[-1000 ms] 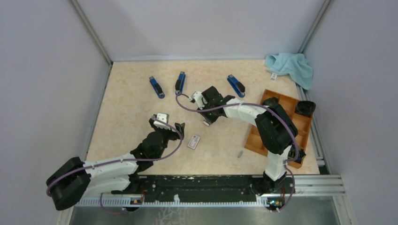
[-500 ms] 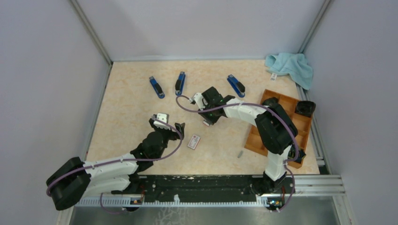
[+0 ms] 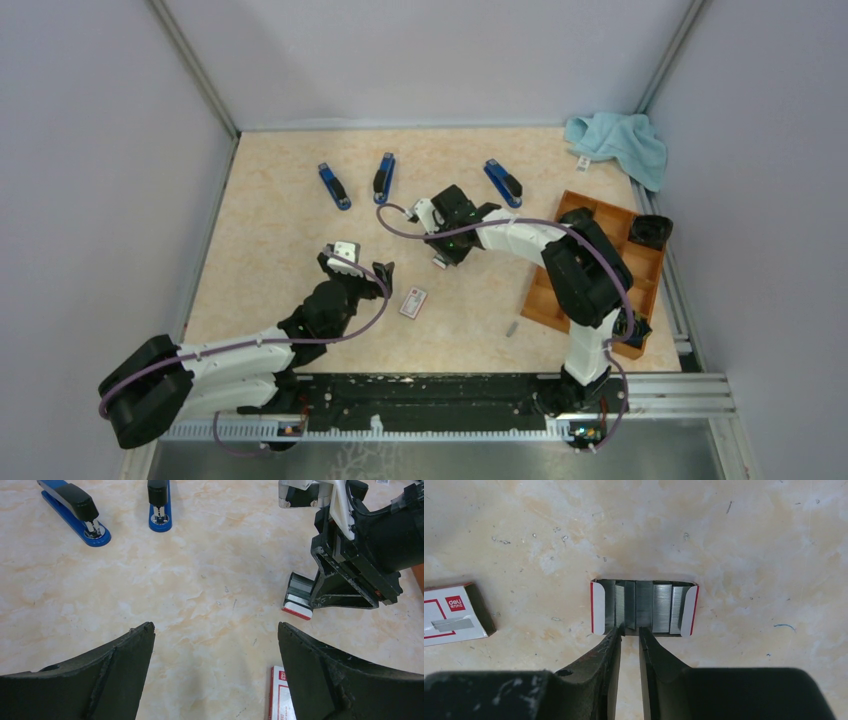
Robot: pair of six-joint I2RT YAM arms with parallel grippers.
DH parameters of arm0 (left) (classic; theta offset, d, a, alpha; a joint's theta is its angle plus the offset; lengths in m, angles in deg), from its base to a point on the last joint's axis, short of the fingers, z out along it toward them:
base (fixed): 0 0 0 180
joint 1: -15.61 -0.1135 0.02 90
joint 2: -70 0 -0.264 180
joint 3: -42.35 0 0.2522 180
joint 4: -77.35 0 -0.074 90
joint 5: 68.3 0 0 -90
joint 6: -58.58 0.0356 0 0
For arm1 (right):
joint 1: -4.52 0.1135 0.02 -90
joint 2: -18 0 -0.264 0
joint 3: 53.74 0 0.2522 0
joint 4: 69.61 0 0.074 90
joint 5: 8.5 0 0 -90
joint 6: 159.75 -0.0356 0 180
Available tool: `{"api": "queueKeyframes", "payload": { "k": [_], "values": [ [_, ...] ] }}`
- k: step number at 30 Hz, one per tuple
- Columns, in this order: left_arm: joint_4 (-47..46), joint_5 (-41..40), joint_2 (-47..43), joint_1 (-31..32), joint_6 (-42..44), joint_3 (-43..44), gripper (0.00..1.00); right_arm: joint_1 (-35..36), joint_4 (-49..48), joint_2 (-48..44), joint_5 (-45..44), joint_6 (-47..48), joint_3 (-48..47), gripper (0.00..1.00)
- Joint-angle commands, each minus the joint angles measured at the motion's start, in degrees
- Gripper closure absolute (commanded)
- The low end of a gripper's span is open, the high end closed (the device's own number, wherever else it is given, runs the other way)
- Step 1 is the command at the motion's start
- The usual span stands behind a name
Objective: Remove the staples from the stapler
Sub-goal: Pick up the staple from the staple box.
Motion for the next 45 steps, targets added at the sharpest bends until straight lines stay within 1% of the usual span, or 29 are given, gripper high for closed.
{"api": "queueKeyframes", "payload": {
  "k": [1, 15, 19, 31, 37, 41, 45],
  "values": [
    [-1.2, -0.3, -0.5, -0.4, -0.2, -0.2, 0.02, -0.7, -0.9, 0.2, -0.5, 0.6, -2.1, 0.80],
    [-1.2, -0.3, -0.5, -0.3, -0.3, -0.2, 0.02, -1.7, -3.9, -1.7, -0.7, -0.6, -0.7, 0.85],
    [-1.2, -0.3, -0.5, -0.3, -0.2, -0.2, 0.02, -2.0, -4.5, -2.1, 1.6, -0.8, -0.4, 0.85],
    [-1.3, -0.3, -0.4, -0.3, -0.2, -0.1, 0.02, -3.9, -2.1, 0.5, 7.8, -0.7, -1.8, 0.83],
    [-1.3, -0.3, -0.4, -0.3, -0.3, -0.1, 0.02, -4.0, -1.0, 1.9, 9.3, -0.7, -2.6, 0.80],
    [-1.2, -0.3, -0.5, -0.3, -0.3, -0.2, 0.02, -4.1, -0.6, 2.1, 9.9, -0.9, -2.8, 0.80],
    [-1.3, -0.3, -0.5, -0.4, -0.3, -0.2, 0.02, -4.1, -1.1, 1.5, 10.3, -0.8, -2.5, 0.82]
  ]
}}
